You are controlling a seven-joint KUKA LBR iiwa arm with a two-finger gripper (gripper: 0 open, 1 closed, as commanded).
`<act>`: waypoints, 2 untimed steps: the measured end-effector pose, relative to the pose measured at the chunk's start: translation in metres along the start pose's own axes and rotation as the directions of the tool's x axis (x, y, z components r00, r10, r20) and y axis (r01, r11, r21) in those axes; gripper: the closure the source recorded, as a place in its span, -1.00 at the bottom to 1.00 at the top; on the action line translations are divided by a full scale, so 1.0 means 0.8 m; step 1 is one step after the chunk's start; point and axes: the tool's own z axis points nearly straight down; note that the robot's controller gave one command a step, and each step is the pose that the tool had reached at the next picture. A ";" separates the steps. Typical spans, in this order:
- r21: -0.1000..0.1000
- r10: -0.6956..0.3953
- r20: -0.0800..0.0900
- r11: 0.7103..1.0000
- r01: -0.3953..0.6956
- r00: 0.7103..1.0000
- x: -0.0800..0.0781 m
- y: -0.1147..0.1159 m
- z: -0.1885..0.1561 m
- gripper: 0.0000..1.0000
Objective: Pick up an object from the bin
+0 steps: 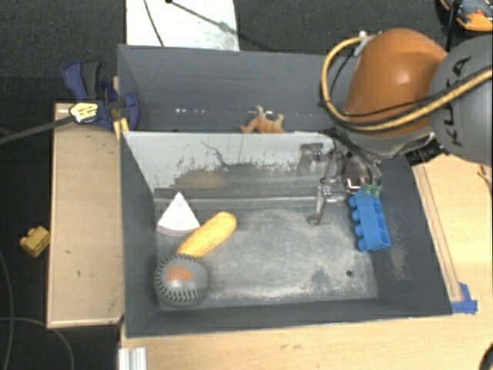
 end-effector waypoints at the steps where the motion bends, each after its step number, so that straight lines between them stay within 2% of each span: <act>1: 0.000 0.001 0.009 1.000 -0.001 1.000 -0.002 0.000 -0.006 -1.00; 2: -0.002 0.094 0.012 0.996 -0.094 0.995 -0.007 0.024 0.079 -1.00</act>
Offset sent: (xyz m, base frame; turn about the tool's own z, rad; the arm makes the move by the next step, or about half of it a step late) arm 0.0077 0.0454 -0.1621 0.2023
